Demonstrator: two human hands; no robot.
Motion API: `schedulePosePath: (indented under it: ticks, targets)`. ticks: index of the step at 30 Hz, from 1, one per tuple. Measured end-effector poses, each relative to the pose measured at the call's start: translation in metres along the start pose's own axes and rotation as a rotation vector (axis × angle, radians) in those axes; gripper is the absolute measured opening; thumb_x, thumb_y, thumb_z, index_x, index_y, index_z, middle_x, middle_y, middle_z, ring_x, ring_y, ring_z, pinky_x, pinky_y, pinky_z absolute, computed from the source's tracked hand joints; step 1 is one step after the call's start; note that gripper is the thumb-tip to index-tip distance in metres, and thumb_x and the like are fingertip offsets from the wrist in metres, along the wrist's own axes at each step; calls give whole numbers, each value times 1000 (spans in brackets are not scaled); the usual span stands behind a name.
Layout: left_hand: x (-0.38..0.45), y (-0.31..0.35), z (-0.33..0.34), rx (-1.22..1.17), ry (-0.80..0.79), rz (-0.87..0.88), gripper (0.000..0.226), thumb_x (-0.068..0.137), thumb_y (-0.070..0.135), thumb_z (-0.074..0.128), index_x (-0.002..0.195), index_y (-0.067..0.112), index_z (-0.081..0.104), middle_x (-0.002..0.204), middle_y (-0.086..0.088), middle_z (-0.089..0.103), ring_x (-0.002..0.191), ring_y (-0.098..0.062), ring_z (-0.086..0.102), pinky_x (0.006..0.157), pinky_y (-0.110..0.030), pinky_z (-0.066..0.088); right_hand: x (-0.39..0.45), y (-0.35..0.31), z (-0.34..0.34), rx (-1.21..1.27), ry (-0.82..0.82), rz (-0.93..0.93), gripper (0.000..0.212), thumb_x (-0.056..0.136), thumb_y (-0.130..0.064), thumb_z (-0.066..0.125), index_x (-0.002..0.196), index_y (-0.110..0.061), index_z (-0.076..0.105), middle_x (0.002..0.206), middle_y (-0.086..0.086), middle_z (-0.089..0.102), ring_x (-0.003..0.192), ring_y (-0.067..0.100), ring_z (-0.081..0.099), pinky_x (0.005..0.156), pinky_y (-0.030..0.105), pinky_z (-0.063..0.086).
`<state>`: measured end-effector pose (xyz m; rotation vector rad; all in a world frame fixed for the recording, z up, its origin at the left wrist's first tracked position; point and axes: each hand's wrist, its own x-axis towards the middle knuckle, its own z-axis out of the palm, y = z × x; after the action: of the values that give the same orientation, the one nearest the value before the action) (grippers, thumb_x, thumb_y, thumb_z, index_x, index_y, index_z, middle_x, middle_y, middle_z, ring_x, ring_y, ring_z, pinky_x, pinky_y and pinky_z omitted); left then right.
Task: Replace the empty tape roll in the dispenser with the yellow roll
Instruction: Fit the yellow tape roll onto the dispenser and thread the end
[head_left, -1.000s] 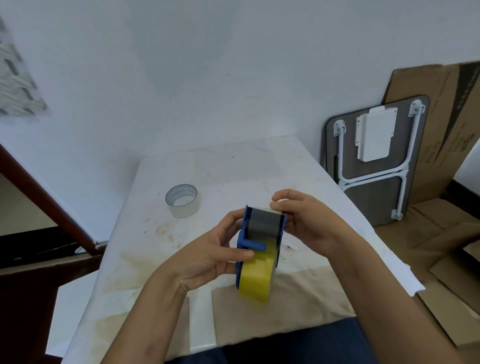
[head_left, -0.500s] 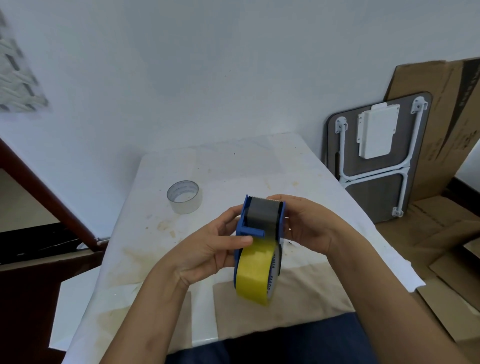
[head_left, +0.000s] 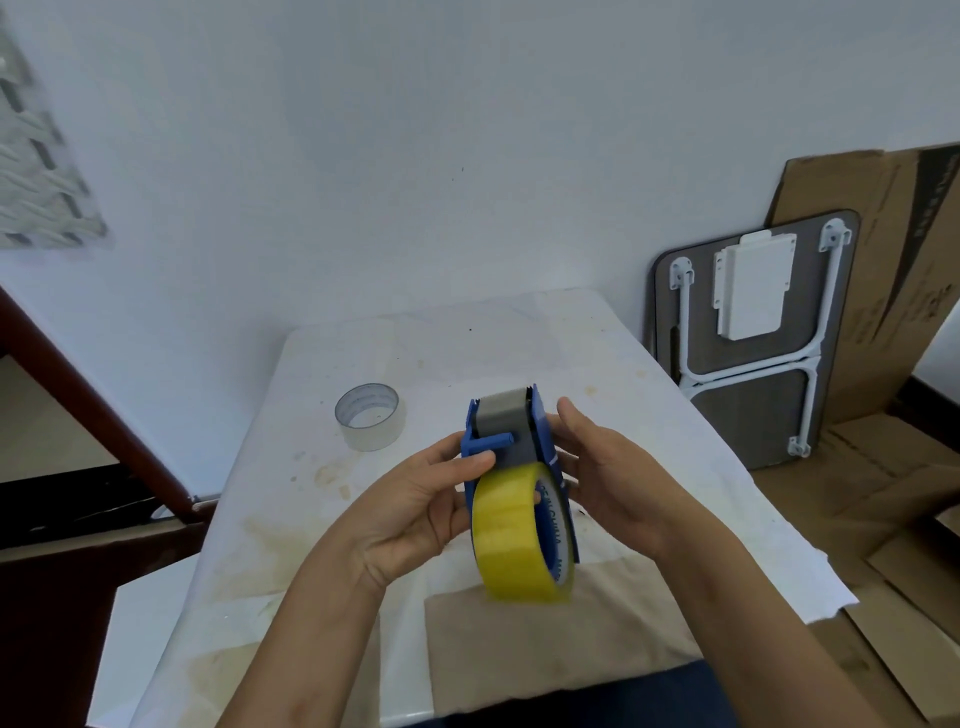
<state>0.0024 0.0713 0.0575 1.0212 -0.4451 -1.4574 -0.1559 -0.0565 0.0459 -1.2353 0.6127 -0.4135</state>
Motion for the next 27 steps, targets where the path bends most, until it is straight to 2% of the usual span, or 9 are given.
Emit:
schedulePosePath:
  ticks: [2,3,7,10,13,17,20,22,27]
  targets:
    - [3,1,-1,-11,51,28,48,81,8,66,129,6,65,135,-23,64,121,-41,63,93,-43,57,-4,2,0,-6,-99,-29,32,98,-36,48,123,-35,68,123,-9,72,116,15,65,93,34,53]
    - [4,2,1,-16,65,40,49,82,8,66,131,6,64,137,-24,62,127,-43,58,95,-45,55,-5,3,0,20,-147,-38,37,96,-28,53,131,-36,62,128,-9,69,118,15,64,94,35,54]
    - [4,4,5,-24,81,62,46,80,10,66,126,6,66,133,-24,65,107,-36,68,90,-44,58,-5,8,-7,121,-295,-33,67,91,0,59,143,-38,44,138,-12,62,126,23,60,95,41,54]
    - [5,4,4,-34,92,81,42,81,14,68,122,6,70,130,-26,66,104,-37,67,92,-52,53,-1,11,-11,122,-393,-48,82,90,16,52,148,-41,38,147,-9,54,131,30,55,101,53,49]
    - [8,5,6,-35,102,107,34,84,16,67,116,8,74,124,-25,70,95,-34,73,90,-51,56,3,14,-6,136,-298,-50,83,88,22,46,143,-41,43,136,-14,63,126,28,60,98,50,52]
    - [14,7,6,65,165,140,31,96,17,58,124,8,68,112,-20,76,86,-31,78,72,-39,66,13,19,1,52,-85,-95,84,87,22,48,145,-38,42,142,-6,59,123,26,61,99,51,52]
    - [11,10,3,367,223,130,38,95,35,60,128,17,64,115,-6,77,100,-30,76,79,-36,64,14,15,3,-25,62,-134,82,87,20,51,143,-40,39,130,-18,59,109,14,65,80,31,60]
    - [7,12,7,579,204,92,39,89,42,66,125,28,61,111,2,77,95,-20,77,76,-30,63,12,10,3,-100,132,-172,83,88,18,51,142,-42,35,118,-29,54,99,6,63,68,19,58]
    - [7,12,14,709,220,50,45,86,30,75,124,32,53,108,-3,77,91,-17,76,71,-27,63,10,7,4,-300,188,-196,84,90,12,53,151,-37,25,122,-20,47,95,5,57,63,15,56]
